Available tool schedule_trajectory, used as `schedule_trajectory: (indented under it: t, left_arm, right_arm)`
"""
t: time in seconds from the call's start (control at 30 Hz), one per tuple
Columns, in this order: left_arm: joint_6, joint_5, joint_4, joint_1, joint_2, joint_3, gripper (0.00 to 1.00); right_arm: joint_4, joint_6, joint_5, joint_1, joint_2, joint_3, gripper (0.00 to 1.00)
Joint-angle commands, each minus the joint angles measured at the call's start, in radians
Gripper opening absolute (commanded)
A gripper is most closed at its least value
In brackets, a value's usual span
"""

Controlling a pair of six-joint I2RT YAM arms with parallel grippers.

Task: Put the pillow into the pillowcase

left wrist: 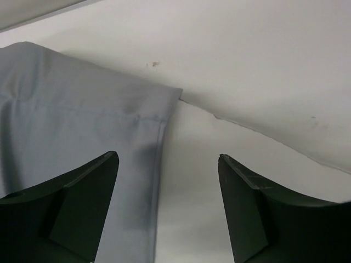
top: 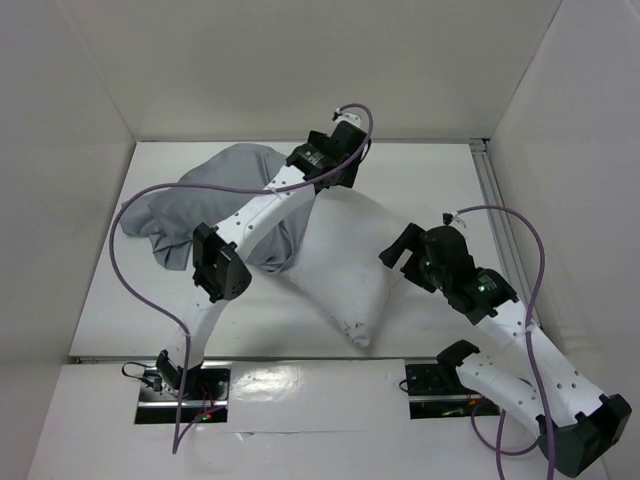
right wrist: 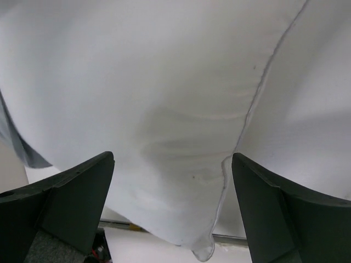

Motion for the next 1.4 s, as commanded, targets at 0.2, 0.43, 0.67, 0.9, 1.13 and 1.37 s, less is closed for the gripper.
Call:
schedule_trajectory:
  t: [0.2,0.43,0.67,0.9,1.13,1.37]
  left_arm:
    - [0.137,-0.252,0.093,0.012,0.107,0.025,0.65]
    - [0.150,-0.163,0.102,0.012,0.105,0.013,0.00]
    - [0.116,-0.008,0.082,-0.048,-0.030,-0.070,0.00]
    - [0.047,0.200,0.048,-0.169,-0.209,-0.090,0.00]
    - [-0.105,0.454,0.100,-0.214,-0.384,-0.199,0.00]
    - [-0.069,-0.011,-0.090,-0.061,-0.268,-0.151,0.52]
  right_arm:
    - [0.175,-0.003,-0.272,-0.178,0.022,-0.168,0.98]
    - [0.413,-0.061,-0.346,-0.178,0.128,-0.216,0.71]
    - [0.513,-0.142,-0.409,-0.178,0.225,-0.069,0.14]
    - [0.492,-0.169,-0.429,-0.122,0.212,0.083,0.00]
    - [0.512,-0.118,-0.377,-0.089,0.147,0.054,0.00]
    - [0.424,-0.161,-0.323,-0.089,0.118,-0.013,0.00]
